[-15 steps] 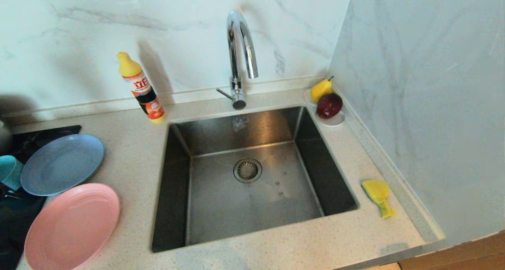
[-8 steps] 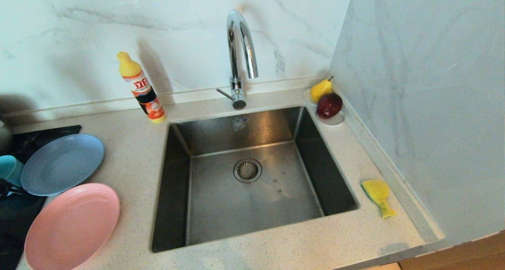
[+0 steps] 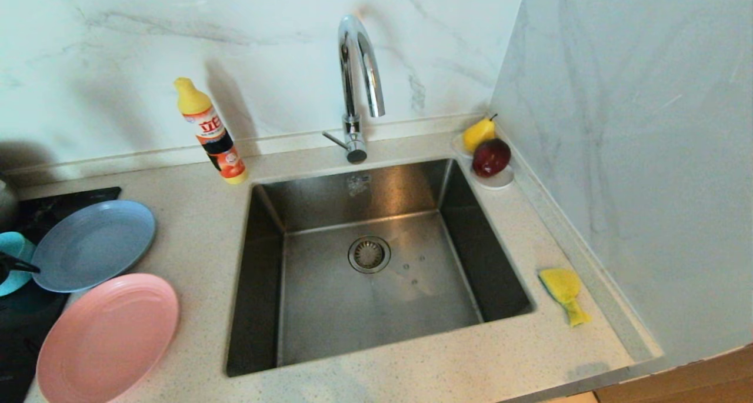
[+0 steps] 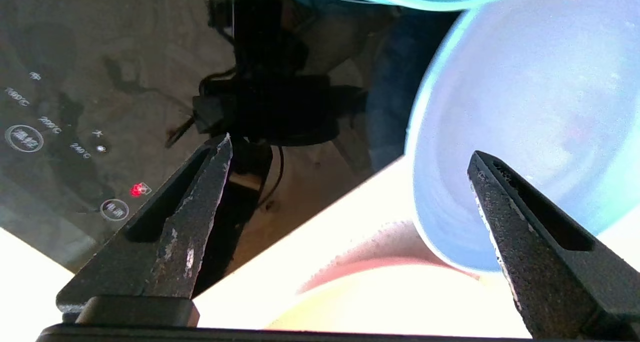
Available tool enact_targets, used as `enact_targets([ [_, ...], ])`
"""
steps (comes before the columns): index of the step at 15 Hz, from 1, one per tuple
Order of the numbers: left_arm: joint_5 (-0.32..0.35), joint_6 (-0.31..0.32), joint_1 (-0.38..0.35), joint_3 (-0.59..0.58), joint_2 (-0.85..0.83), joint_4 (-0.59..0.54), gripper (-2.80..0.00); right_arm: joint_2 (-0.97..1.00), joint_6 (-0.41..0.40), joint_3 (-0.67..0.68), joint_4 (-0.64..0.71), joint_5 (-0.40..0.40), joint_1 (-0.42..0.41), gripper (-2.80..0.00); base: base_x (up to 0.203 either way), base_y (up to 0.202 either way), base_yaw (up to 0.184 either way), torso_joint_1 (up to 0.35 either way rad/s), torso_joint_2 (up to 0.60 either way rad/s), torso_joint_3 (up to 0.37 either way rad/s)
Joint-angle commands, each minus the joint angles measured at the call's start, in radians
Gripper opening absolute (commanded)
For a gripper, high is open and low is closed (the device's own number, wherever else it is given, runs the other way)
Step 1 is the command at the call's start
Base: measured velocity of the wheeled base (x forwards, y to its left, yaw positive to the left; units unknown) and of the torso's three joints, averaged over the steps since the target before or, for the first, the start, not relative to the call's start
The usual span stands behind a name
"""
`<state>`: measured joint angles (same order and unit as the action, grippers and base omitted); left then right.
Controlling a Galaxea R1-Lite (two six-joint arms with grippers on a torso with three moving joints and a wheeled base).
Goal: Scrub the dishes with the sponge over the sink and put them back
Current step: Place the plate on the plate
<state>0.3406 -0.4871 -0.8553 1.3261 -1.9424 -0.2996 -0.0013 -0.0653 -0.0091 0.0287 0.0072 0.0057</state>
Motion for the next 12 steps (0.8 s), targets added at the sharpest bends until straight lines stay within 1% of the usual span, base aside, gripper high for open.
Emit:
enact_targets([
  [1,0.003,-0.009,0.001,0.016,-0.042,0.0,0.0,0.0,-0.001,0.0,0.0,0.0,0.0,-2.8,0.0,0.0,0.0,0.0,0.0,0.0],
  [3,-0.003,-0.038,0.006,0.048,-0.059,-0.001,0.0,0.0,-0.001,0.0,0.0,0.0,0.0,-2.8,0.0,0.0,0.0,0.0,0.0,0.0],
  [5,-0.029,-0.058,0.024,0.077,-0.068,-0.006,0.0,0.0,-0.001,0.0,0.0,0.0,0.0,-2.8,0.0,0.0,0.0,0.0,0.0,0.0],
  [6,-0.056,-0.06,0.035,0.087,-0.069,-0.01,0.0,0.0,-0.001,0.0,0.0,0.0,0.0,-2.8,0.0,0.0,0.0,0.0,0.0,0.0],
  [9,-0.166,-0.062,0.078,0.102,-0.091,-0.013,0.0,0.0,-0.001,0.0,0.0,0.0,0.0,-2.8,0.0,0.0,0.0,0.0,0.0,0.0],
  [12,-0.179,-0.082,0.1,0.115,-0.095,-0.016,0.0,0.0,-0.001,0.0,0.0,0.0,0.0,-2.8,0.0,0.0,0.0,0.0,0.0,0.0],
])
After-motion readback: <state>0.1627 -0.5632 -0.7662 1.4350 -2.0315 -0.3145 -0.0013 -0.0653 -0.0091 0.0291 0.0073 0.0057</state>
